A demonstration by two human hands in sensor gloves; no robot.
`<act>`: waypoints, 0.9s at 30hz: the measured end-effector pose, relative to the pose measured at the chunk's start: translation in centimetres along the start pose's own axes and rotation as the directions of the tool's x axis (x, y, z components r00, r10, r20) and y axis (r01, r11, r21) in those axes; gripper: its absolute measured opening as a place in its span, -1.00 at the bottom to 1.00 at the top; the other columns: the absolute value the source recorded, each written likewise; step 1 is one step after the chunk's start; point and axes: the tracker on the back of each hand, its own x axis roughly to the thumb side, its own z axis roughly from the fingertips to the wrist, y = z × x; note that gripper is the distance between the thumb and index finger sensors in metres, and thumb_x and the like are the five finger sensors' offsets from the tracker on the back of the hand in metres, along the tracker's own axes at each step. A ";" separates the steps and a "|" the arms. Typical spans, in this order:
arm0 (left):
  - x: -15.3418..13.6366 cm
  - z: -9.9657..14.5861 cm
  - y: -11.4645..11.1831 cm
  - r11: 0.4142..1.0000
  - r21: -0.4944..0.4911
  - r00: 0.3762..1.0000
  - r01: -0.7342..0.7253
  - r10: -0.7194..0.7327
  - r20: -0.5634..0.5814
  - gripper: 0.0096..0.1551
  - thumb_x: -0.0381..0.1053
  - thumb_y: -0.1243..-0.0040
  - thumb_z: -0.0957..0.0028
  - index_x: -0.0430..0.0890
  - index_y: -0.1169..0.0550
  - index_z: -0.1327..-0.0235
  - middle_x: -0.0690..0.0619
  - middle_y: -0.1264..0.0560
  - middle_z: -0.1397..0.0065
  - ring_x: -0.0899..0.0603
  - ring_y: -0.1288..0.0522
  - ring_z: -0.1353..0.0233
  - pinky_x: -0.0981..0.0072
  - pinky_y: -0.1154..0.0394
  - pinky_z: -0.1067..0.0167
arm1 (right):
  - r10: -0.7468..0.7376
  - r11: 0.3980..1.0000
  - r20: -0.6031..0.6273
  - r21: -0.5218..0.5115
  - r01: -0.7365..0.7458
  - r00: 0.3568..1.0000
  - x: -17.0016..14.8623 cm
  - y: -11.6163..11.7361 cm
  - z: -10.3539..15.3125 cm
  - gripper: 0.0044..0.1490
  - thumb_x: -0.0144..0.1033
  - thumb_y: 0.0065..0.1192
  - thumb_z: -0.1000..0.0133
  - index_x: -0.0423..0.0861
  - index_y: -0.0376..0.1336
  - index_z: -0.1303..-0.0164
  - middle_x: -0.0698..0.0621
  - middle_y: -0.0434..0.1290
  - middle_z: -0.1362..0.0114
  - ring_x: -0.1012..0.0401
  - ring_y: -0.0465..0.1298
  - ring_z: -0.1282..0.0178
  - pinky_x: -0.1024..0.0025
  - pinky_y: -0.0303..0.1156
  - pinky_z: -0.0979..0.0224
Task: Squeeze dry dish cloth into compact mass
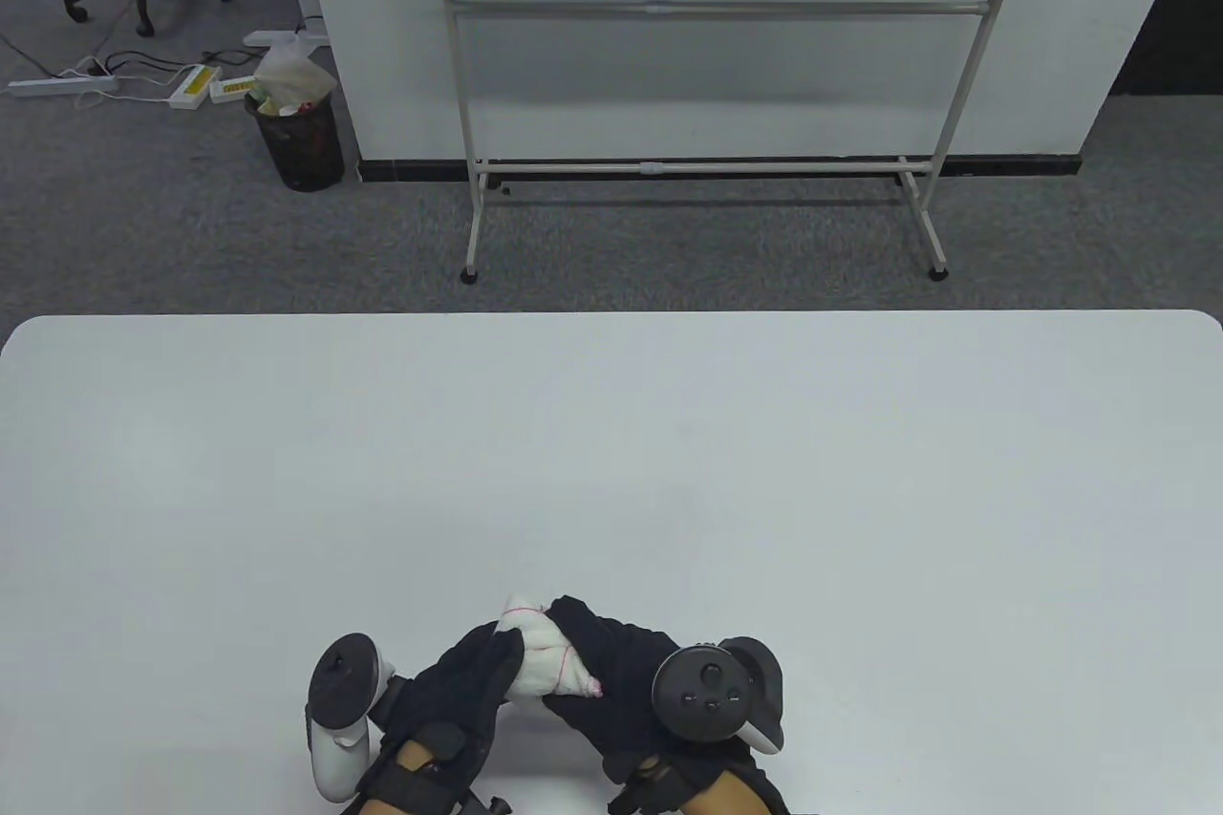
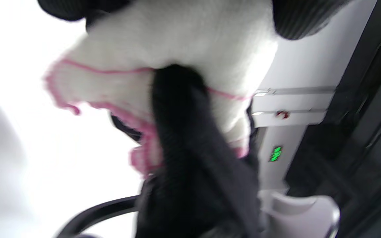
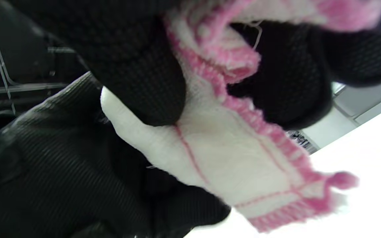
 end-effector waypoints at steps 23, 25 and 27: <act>-1.7 -0.1 1.8 0.900 0.076 0.899 -0.428 0.416 0.141 -0.45 0.38 -0.10 -0.23 0.11 -0.30 -0.31 -0.03 -0.40 -0.37 -0.24 -0.62 -0.15 0.01 -0.57 -0.14 | -0.339 0.925 -0.028 0.172 0.338 0.940 1.3 3.4 -0.1 0.08 0.13 0.49 -0.02 0.14 -0.08 -0.60 -0.21 -0.06 -0.65 -0.27 0.25 -0.55 -0.33 0.15 -0.45; -1.2 0.1 2.2 0.927 0.132 0.927 -0.351 0.325 0.186 -0.46 0.38 -0.08 -0.22 0.11 -0.32 -0.30 0.02 -0.43 -0.37 -0.23 -0.64 -0.14 0.04 -0.59 -0.13 | -0.418 0.890 -0.078 0.167 0.425 0.905 0.7 3.5 0.1 0.08 0.19 0.39 -0.07 0.11 -0.15 -0.62 -0.24 -0.03 -0.65 -0.28 0.28 -0.53 -0.34 0.17 -0.44; -0.7 0.3 2.3 0.942 0.176 0.942 -0.286 0.243 0.230 -0.46 0.38 -0.07 -0.22 0.13 -0.30 -0.31 0.06 -0.42 -0.40 -0.22 -0.64 -0.19 0.04 -0.57 -0.18 | -0.501 0.847 -0.137 0.125 0.516 0.855 -0.2 3.3 0.3 0.11 0.26 0.23 -0.12 -0.02 -0.21 -0.62 -0.26 -0.03 -0.64 -0.29 0.28 -0.51 -0.33 0.18 -0.43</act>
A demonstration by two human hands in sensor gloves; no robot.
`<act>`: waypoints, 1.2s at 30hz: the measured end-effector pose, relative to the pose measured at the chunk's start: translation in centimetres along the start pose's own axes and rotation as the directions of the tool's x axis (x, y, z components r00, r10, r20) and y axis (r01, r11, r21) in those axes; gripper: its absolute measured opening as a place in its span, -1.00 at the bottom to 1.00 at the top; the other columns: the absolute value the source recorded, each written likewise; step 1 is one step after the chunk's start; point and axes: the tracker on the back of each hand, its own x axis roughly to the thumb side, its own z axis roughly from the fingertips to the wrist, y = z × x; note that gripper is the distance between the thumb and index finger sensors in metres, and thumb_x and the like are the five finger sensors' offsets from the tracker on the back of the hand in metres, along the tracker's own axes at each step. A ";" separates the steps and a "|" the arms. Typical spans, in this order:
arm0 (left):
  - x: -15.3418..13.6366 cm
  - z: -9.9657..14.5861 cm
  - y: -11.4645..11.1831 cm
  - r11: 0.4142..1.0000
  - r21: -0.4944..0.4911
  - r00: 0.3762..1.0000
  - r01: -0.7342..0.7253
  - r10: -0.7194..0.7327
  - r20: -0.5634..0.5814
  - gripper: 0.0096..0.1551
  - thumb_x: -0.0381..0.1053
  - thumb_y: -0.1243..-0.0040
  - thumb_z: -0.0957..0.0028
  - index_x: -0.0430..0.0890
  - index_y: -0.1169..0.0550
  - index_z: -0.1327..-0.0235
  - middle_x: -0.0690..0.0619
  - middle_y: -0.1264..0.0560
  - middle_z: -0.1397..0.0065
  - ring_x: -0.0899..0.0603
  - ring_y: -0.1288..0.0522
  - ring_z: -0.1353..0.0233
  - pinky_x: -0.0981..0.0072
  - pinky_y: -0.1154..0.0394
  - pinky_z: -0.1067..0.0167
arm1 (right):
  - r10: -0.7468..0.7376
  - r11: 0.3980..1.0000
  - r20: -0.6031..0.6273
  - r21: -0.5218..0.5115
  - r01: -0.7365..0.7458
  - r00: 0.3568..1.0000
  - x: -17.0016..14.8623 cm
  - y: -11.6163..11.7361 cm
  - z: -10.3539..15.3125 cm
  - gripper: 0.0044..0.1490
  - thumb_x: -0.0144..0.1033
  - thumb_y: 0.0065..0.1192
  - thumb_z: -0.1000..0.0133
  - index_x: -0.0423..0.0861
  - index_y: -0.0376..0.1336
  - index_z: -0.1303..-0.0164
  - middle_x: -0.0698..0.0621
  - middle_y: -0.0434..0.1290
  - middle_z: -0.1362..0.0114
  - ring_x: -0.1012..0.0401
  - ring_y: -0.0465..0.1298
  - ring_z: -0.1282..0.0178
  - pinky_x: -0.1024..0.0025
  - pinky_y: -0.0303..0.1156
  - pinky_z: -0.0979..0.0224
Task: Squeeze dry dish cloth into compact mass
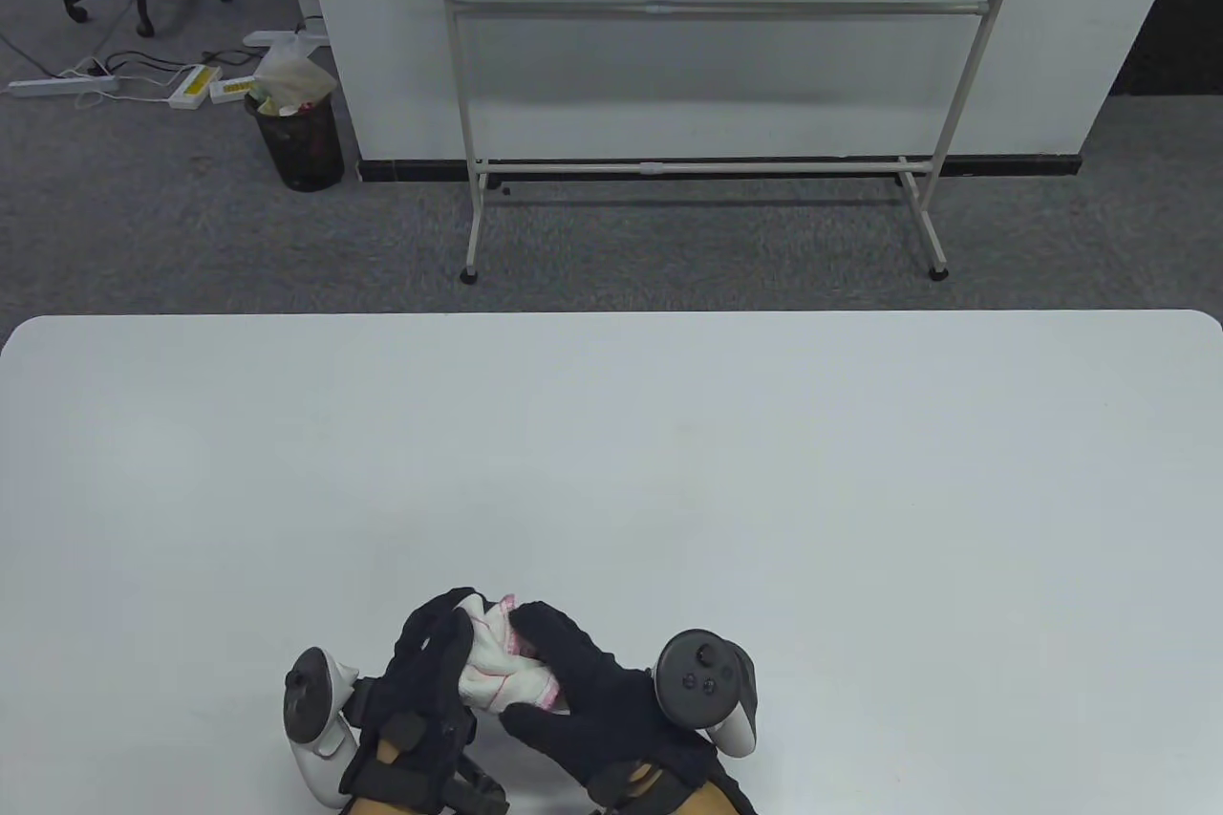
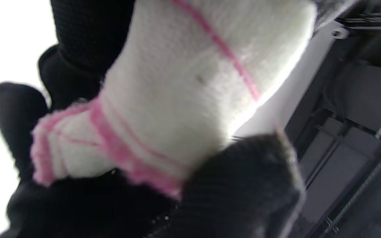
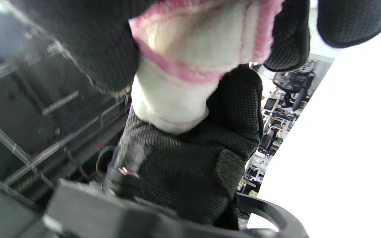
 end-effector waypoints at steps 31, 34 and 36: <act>-1.4 0.6 -4.9 0.960 -0.266 0.983 0.092 -0.130 -0.129 -0.09 0.45 0.16 -0.22 -0.03 0.13 -0.54 -0.33 0.03 -0.61 -0.65 -0.18 -0.42 -0.44 -0.24 -0.32 | 0.201 0.944 0.170 -0.296 -0.144 0.965 3.5 -2.3 0.8 -0.36 -0.03 0.29 -0.12 -0.20 0.23 -0.23 -0.25 0.36 -0.21 -0.19 0.51 0.07 0.01 0.52 0.30; -2.7 0.7 -5.5 0.930 -0.359 0.964 -0.076 -0.024 -0.266 -0.06 0.48 0.18 -0.23 -0.04 0.15 -0.54 -0.37 0.07 -0.60 -0.65 -0.19 -0.41 -0.44 -0.24 -0.31 | 0.453 0.858 0.228 -0.376 -0.351 0.862 4.9 -2.1 1.4 -0.38 -0.04 0.23 -0.12 -0.17 0.20 -0.25 -0.22 0.34 -0.26 -0.18 0.51 -0.03 -0.07 0.51 0.12; -3.1 0.7 -6.2 0.890 -0.431 0.960 -0.150 0.027 -0.278 -0.06 0.51 0.26 -0.24 0.01 0.24 -0.54 -0.37 0.04 -0.59 -0.53 -0.29 -0.42 -0.35 -0.30 -0.31 | 0.518 0.814 0.236 -0.432 -0.389 0.823 4.9 -1.7 1.6 -0.38 -0.01 0.16 -0.12 -0.14 0.19 -0.26 -0.21 0.33 -0.30 -0.15 0.53 -0.14 -0.19 0.34 -0.34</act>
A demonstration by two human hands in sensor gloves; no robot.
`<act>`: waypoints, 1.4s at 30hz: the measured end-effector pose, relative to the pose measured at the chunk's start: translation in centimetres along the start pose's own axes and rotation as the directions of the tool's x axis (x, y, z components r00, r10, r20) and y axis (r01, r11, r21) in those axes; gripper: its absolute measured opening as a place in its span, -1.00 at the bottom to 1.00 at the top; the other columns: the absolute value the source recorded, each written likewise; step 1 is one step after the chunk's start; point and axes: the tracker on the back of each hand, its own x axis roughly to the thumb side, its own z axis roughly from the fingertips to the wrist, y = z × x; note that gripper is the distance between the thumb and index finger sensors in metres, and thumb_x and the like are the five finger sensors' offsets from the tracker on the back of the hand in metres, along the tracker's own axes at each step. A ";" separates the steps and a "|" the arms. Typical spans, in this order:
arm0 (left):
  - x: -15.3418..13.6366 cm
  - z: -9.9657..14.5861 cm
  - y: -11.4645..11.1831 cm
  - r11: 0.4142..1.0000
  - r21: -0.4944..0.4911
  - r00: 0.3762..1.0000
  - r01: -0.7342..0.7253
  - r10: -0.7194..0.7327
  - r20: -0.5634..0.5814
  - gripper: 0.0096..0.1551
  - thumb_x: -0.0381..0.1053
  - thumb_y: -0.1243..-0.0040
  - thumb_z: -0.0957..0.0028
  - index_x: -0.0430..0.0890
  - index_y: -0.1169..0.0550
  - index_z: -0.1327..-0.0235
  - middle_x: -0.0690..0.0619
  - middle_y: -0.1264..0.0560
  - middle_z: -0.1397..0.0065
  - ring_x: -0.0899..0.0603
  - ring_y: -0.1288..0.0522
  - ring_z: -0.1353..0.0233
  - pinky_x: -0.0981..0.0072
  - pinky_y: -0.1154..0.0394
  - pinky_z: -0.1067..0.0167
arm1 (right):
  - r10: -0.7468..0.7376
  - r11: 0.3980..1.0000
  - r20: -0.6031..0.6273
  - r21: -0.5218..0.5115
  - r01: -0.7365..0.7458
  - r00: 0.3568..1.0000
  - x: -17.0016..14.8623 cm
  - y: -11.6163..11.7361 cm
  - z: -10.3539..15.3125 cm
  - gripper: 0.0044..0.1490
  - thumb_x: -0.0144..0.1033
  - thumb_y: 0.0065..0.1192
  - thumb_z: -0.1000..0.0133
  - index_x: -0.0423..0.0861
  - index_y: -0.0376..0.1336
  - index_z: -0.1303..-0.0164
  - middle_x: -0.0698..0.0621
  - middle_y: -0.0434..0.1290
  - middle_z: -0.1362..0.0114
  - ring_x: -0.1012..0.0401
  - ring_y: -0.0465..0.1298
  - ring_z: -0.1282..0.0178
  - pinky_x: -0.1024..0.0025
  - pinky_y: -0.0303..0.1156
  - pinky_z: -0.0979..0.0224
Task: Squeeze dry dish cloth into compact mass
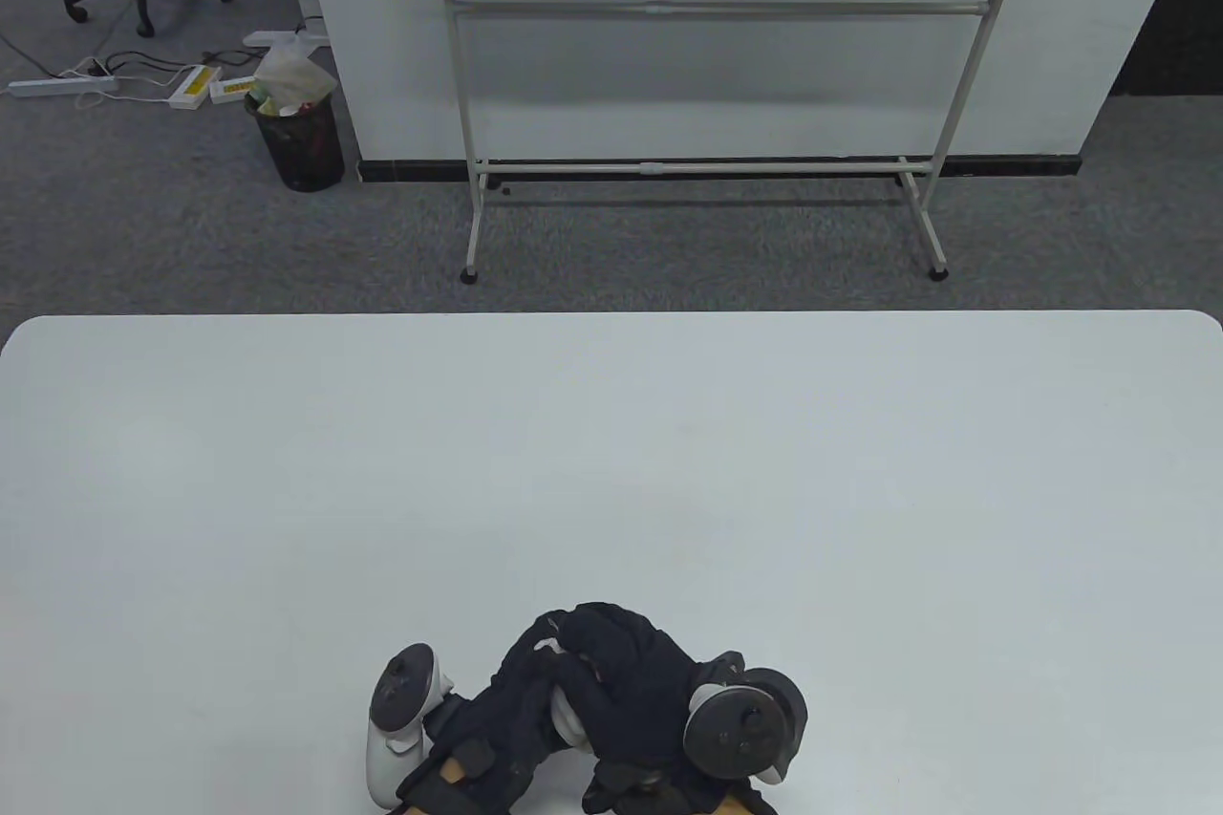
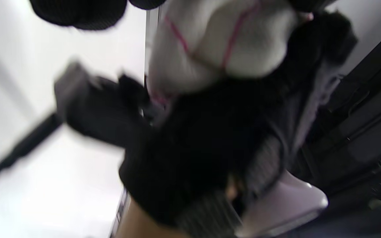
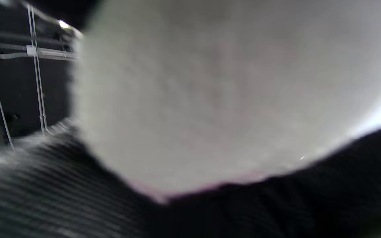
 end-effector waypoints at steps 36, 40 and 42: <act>5.5 1.5 -0.1 0.527 0.405 0.558 0.747 -0.828 0.048 0.07 0.28 -0.42 0.00 0.06 0.01 -0.47 -0.15 -0.03 -0.57 -0.40 -0.11 -0.51 -0.33 -0.14 -0.37 | -0.583 0.580 -0.667 0.059 0.813 0.464 -5.3 4.1 1.8 0.03 0.13 0.33 -0.15 -0.27 -0.08 -0.48 -0.38 0.19 -0.41 -0.32 0.49 -0.18 -0.08 0.58 0.02; 5.5 1.5 -0.5 0.593 0.378 0.595 0.711 -0.794 0.125 0.12 0.28 -0.42 -0.01 0.07 0.07 -0.49 -0.10 0.04 -0.62 -0.39 -0.09 -0.54 -0.34 -0.14 -0.38 | -0.611 0.592 -0.673 -0.040 0.805 0.416 -6.0 3.7 1.9 -0.18 0.06 0.28 -0.16 -0.31 0.13 -0.33 -0.35 0.39 -0.25 -0.25 0.61 0.01 -0.09 0.58 0.09; 5.9 1.7 -0.7 0.581 0.400 0.571 0.709 -0.806 0.159 0.11 0.30 -0.41 0.00 0.10 0.05 -0.50 -0.04 0.06 -0.66 -0.38 -0.08 -0.57 -0.35 -0.15 -0.38 | -0.628 0.593 -0.671 -0.084 0.801 0.394 -6.2 3.4 1.9 -0.20 0.06 0.25 -0.16 -0.33 0.17 -0.29 -0.34 0.44 -0.19 -0.21 0.65 0.08 -0.05 0.60 0.14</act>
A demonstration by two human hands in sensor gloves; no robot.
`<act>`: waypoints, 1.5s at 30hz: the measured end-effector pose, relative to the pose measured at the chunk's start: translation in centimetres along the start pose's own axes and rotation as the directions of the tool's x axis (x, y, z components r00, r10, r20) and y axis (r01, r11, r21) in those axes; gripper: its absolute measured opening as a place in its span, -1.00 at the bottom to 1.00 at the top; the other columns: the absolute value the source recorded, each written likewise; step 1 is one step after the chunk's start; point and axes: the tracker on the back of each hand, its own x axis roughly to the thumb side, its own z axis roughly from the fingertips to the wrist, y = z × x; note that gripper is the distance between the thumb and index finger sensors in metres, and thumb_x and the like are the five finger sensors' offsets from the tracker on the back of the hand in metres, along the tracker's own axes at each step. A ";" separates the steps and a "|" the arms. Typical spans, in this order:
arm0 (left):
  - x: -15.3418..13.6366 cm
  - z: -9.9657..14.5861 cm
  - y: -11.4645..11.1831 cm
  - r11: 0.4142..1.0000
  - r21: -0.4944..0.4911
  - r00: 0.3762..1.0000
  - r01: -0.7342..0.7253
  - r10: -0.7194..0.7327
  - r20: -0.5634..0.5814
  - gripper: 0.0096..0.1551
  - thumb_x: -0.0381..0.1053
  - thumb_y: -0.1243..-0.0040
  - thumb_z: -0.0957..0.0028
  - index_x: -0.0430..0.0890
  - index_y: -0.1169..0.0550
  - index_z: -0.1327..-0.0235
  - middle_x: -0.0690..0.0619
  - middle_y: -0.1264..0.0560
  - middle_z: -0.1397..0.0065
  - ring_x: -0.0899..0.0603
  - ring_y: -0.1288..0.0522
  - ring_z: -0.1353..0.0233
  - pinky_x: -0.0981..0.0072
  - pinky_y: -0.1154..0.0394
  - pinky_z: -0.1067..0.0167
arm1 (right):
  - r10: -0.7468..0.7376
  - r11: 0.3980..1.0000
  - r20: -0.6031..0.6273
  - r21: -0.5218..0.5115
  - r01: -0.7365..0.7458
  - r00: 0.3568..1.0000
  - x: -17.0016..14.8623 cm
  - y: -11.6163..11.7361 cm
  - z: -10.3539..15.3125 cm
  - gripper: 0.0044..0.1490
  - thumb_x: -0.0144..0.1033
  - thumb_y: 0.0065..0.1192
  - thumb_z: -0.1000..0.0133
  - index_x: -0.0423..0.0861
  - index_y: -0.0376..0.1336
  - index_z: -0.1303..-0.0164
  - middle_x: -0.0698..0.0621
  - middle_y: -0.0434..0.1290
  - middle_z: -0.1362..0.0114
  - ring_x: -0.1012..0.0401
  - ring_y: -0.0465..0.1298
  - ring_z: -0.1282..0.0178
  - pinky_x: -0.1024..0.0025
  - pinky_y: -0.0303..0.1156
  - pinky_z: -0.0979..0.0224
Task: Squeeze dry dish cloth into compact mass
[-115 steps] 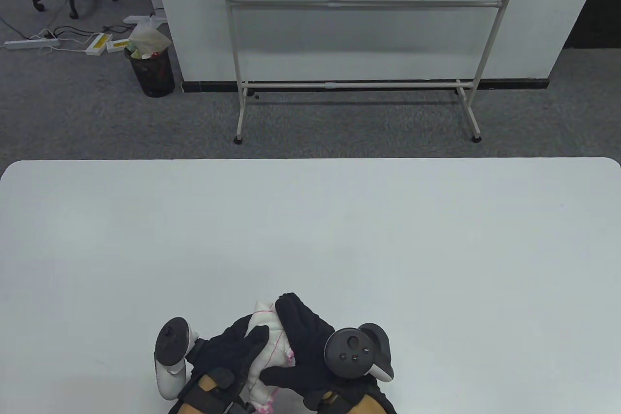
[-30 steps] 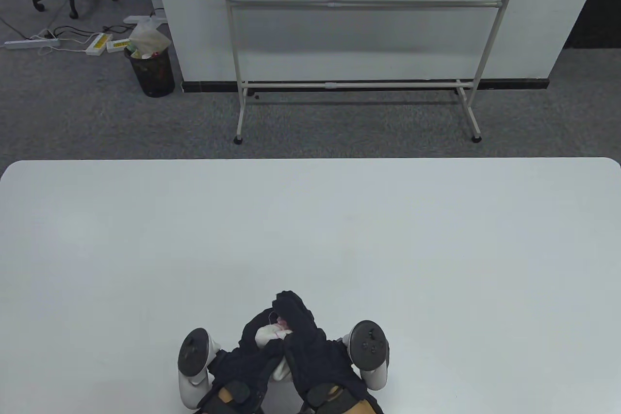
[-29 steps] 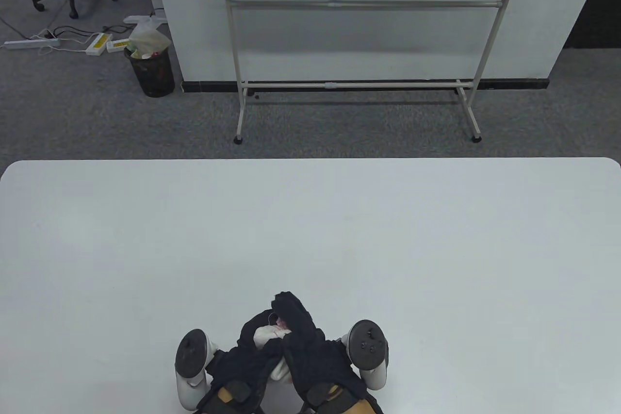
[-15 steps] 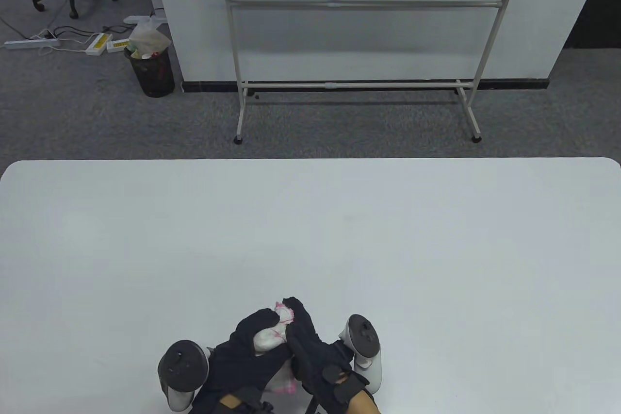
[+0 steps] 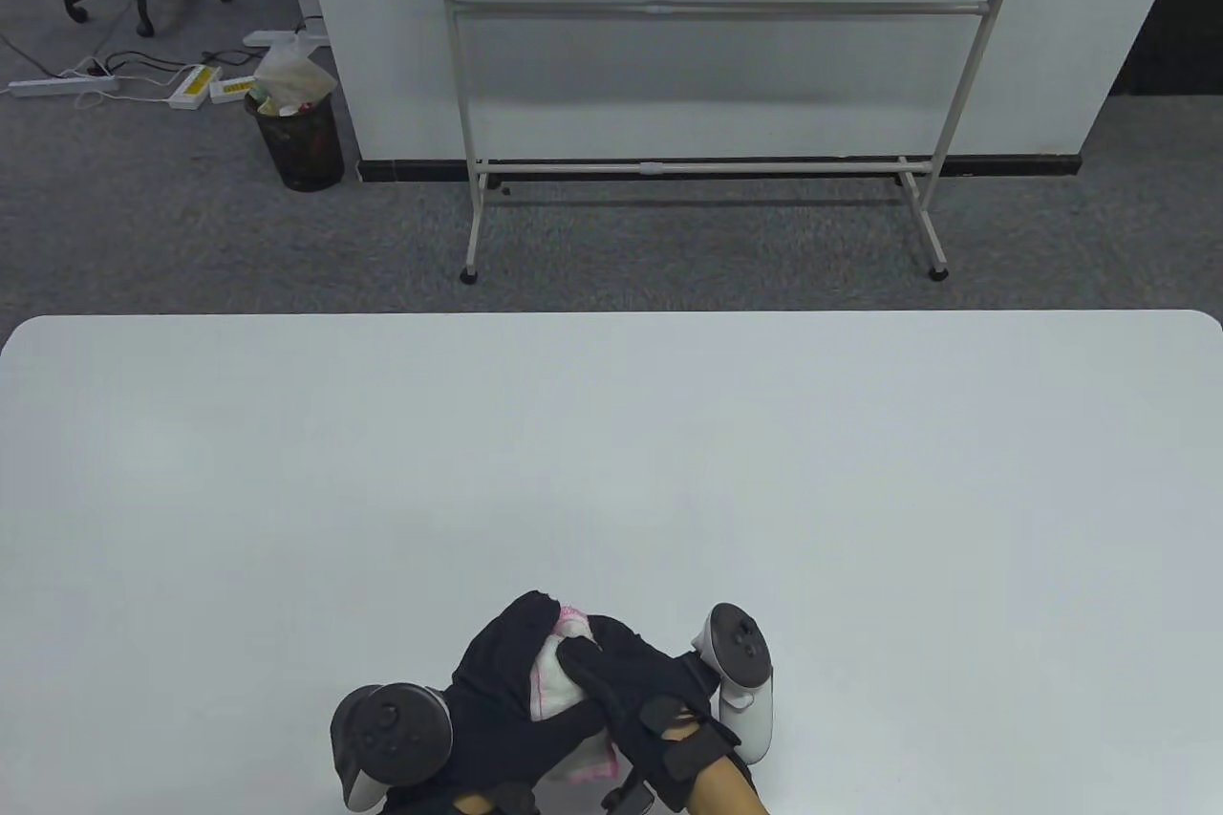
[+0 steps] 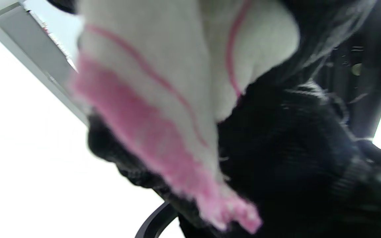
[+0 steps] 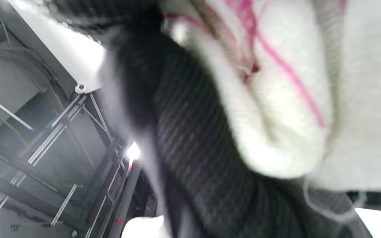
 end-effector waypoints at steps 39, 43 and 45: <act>0.1 0.1 1.3 0.959 0.065 0.961 0.276 -0.275 -0.026 0.03 0.27 -0.55 0.12 -0.03 -0.19 -0.41 -0.19 -0.38 -0.37 -0.18 -0.62 0.03 -0.06 -0.55 -0.03 | 0.343 0.938 0.091 0.022 -0.347 0.935 1.5 1.1 0.2 0.14 0.14 0.46 -0.06 -0.24 -0.08 -0.52 -0.40 0.17 -0.43 -0.26 0.56 -0.11 -0.10 0.55 0.11; 0.2 0.0 1.1 0.984 0.028 0.984 0.176 -0.176 -0.003 0.00 0.31 -0.44 0.04 0.00 -0.12 -0.45 -0.19 -0.27 -0.47 -0.21 -0.56 -0.12 -0.11 -0.48 -0.15 | 0.200 0.980 0.118 -0.020 -0.200 0.973 1.4 -0.1 0.2 -0.07 0.06 0.44 -0.09 -0.25 0.10 -0.44 -0.38 0.30 -0.32 -0.20 0.61 0.02 -0.03 0.57 0.21; -0.2 0.1 1.2 0.997 0.039 0.998 0.066 -0.065 -0.020 -0.05 0.36 -0.27 -0.05 0.01 -0.08 -0.48 -0.20 -0.19 -0.54 -0.28 -0.50 -0.27 -0.18 -0.43 -0.21 | 0.144 0.989 0.145 -0.058 -0.137 0.979 1.4 -0.6 0.3 -0.10 0.05 0.41 -0.10 -0.24 0.12 -0.43 -0.38 0.30 -0.31 -0.19 0.61 0.01 -0.06 0.55 0.17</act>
